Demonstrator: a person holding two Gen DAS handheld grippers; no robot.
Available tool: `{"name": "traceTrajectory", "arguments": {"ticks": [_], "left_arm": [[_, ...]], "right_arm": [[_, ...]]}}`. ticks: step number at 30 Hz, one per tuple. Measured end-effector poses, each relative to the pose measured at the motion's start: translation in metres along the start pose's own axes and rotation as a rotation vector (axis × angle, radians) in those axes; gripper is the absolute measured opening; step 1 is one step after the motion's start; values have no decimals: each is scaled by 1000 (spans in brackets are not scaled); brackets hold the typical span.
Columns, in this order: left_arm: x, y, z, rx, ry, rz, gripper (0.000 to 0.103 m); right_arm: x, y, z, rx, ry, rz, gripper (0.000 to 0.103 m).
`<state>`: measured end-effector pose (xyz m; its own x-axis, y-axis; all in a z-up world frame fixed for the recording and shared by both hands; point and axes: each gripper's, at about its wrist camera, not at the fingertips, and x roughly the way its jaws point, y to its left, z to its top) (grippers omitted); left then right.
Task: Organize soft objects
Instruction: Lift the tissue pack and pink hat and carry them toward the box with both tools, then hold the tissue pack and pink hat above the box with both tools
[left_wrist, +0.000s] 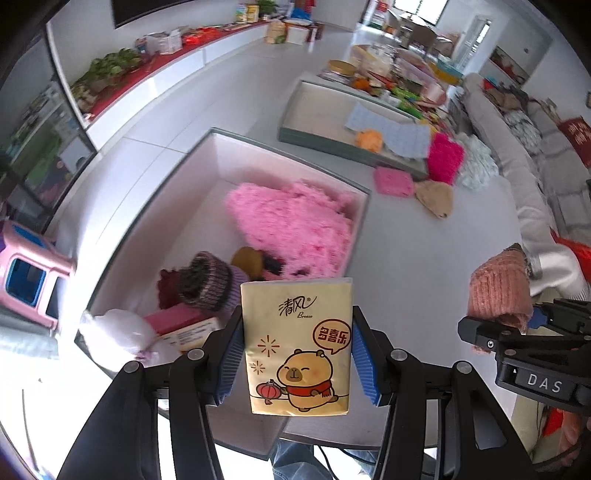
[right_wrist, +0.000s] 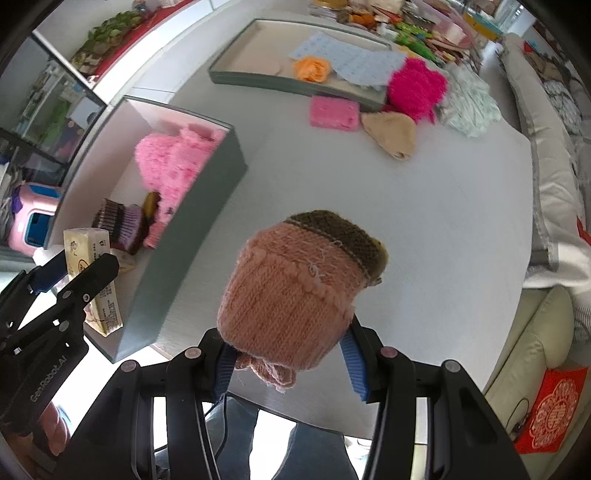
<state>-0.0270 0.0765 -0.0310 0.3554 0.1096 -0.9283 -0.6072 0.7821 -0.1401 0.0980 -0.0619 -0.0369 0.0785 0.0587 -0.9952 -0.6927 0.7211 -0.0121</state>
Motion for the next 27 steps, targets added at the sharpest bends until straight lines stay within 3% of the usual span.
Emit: {"name": "traceTrajectory", "arguments": {"ticks": [19,27], "left_arm": [[-15,69,1,-192,-32,98,54],[-9,82,-1,-212,-14,151,54]], "right_arm": [[-5,78,37,-169,-38,77,54],[-2,106,47,-208,-35,117,54]]}}
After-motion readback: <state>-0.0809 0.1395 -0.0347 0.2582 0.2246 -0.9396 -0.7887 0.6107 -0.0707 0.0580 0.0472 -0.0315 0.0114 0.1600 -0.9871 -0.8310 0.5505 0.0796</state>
